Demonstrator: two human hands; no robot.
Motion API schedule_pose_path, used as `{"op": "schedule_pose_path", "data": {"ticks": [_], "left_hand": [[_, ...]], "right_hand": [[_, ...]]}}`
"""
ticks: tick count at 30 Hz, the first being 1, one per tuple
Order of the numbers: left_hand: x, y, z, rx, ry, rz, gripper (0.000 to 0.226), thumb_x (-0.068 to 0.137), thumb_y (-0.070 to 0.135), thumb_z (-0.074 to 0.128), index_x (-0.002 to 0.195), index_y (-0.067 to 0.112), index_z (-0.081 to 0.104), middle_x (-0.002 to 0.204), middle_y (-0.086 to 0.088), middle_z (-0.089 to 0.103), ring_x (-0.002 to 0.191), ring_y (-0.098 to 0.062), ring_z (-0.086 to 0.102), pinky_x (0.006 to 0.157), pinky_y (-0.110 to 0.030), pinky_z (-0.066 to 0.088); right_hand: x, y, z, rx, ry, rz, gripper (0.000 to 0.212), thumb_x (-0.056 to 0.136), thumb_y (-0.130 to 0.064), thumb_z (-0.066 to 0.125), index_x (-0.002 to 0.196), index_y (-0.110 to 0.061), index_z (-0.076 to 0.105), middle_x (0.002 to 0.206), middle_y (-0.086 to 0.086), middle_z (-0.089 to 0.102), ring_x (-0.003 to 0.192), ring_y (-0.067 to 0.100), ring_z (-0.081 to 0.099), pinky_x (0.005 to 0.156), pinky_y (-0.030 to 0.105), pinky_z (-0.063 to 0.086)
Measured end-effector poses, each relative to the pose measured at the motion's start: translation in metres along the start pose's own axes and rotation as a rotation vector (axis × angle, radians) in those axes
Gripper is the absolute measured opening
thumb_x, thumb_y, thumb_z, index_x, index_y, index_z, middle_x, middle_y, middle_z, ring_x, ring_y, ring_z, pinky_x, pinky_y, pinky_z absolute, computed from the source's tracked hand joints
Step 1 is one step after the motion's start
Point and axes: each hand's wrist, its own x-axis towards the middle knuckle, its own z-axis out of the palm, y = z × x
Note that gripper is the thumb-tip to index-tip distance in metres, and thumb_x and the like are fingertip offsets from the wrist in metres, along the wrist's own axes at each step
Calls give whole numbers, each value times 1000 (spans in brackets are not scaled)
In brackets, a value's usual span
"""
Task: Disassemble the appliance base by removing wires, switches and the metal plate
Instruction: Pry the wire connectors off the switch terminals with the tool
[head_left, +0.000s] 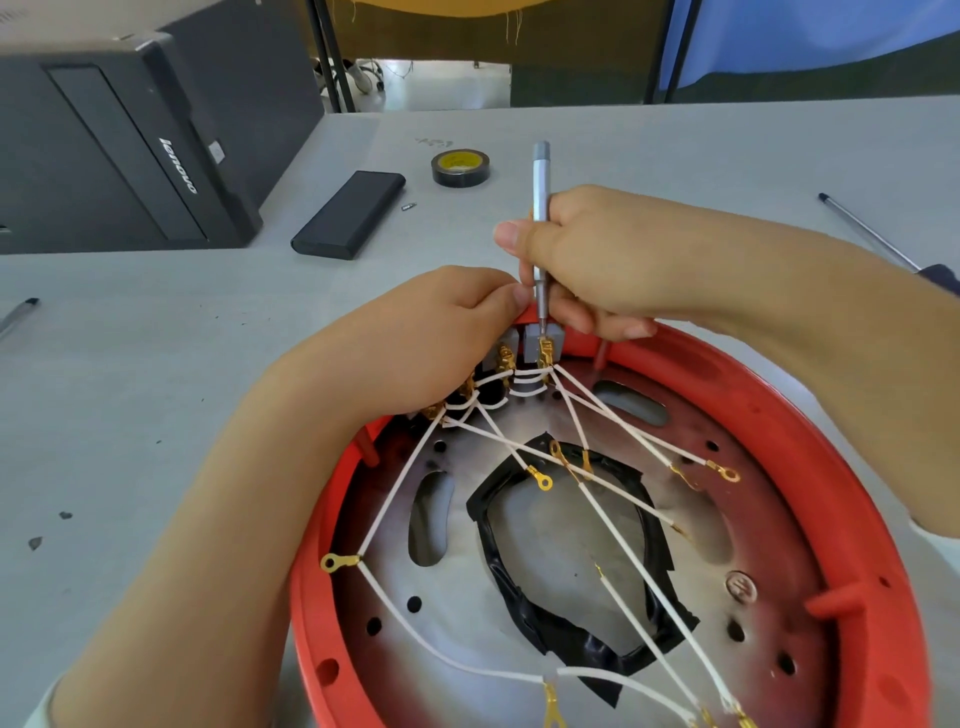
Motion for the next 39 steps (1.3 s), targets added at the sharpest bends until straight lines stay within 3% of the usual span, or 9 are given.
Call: {"op": "schedule_pose_path", "data": {"ticks": [2,4,10,18,22,24,29,33,39], "left_hand": [[0,-1,1,6,-2,-5,41,101,40,31,108,16,64,99,-9,68,65,-8,57,69,-23,47],[-1,0,1,5,3,-11,43,100,41,31,108,14,63,99,-10,68,72,-13,59,74,-26,47],[-2,2,2,-7,-17,-19,43,100,43,31,109,16,63,105,-5,68,96,-20,62,88,-32,46],[-1,1,2,-8,-15,-5,44,100,42,30,111,14,62,104,-8,68,91,-23,62,81,-33,48],[0,0,1,-19,-3,-15,45,101,41,30,112,10,61,106,-15,66,72,-16,58,73,-28,49],[1,-1,1,-20,4,-19,44,100,41,31,112,12,62,106,-14,66,77,-18,62,77,-28,49],[2,-2,2,-28,25,-17,40,100,42,34,103,15,64,75,-5,63,45,-1,45,46,-12,38],[1,-4,2,0,13,-9,45,99,45,32,104,10,60,90,-13,64,55,-7,46,58,-29,45],[0,-3,3,-9,2,-18,44,99,46,34,104,11,60,93,-14,64,60,-15,50,62,-31,46]], "right_hand": [[-3,2,3,19,55,-22,43,101,-41,34,88,-5,54,38,-1,49,22,8,33,30,15,28],[-12,9,9,89,193,-102,34,100,-38,37,78,-16,49,36,-9,48,26,6,42,32,11,27],[-23,16,15,120,310,-161,31,99,-40,38,78,-21,49,44,-19,52,42,-1,49,47,13,31],[-18,6,11,56,228,-92,34,100,-39,36,73,-21,46,40,-14,52,38,-3,48,50,22,28],[-10,-1,15,-131,278,-54,35,100,-40,34,77,-18,49,62,-3,49,55,6,47,52,25,30],[-10,0,17,-150,297,-59,35,100,-40,34,76,-18,48,61,-3,48,55,7,45,52,25,30],[-20,13,2,273,142,-103,33,100,-33,39,79,-11,51,40,1,51,25,11,36,32,15,28],[-33,25,-6,352,206,-197,16,98,-32,46,86,-22,42,52,6,63,26,18,40,32,14,29],[-44,29,9,547,319,-259,26,90,-11,59,69,-15,44,43,6,53,25,15,32,32,14,25]]}}
